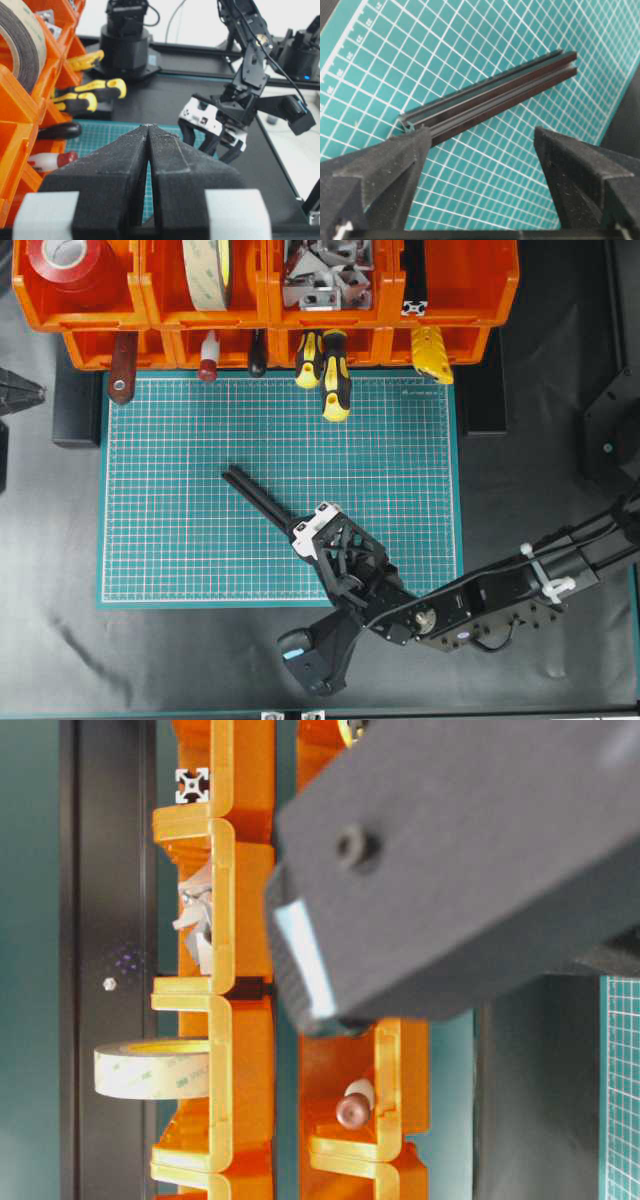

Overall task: Pick frame from container rack with right arm.
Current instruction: 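Set the bar down on the mat and open the right gripper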

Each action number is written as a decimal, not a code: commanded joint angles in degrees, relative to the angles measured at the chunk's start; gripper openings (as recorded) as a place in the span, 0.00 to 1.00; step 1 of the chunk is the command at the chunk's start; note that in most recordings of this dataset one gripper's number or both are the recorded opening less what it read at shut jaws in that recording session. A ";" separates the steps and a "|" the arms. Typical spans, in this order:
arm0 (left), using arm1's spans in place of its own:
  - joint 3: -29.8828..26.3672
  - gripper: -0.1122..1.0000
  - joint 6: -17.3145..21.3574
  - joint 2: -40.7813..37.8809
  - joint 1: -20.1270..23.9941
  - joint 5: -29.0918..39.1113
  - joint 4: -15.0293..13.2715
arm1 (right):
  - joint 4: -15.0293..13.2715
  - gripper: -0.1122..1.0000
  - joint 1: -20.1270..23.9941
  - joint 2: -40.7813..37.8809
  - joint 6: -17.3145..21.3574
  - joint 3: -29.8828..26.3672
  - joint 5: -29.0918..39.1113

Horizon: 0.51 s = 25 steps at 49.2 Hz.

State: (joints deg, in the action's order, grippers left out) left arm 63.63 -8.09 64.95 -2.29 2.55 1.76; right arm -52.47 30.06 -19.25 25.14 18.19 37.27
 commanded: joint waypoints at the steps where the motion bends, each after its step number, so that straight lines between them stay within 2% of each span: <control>1: -1.14 0.10 -0.18 -0.79 -0.09 -0.18 0.09 | 0.00 0.83 0.09 1.05 1.23 -1.32 -0.44; 17: -1.14 0.10 -0.18 -0.62 -0.09 -0.18 0.09 | 0.00 0.86 0.18 1.49 6.94 -1.23 -1.32; 25: -1.05 0.10 -0.26 -0.62 -0.09 -0.09 0.18 | 0.53 0.86 -0.09 2.64 13.62 -1.14 -1.41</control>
State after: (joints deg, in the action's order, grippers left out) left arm 63.54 -8.09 64.95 -2.29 2.64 1.76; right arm -52.21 29.97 -19.16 35.77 18.19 36.30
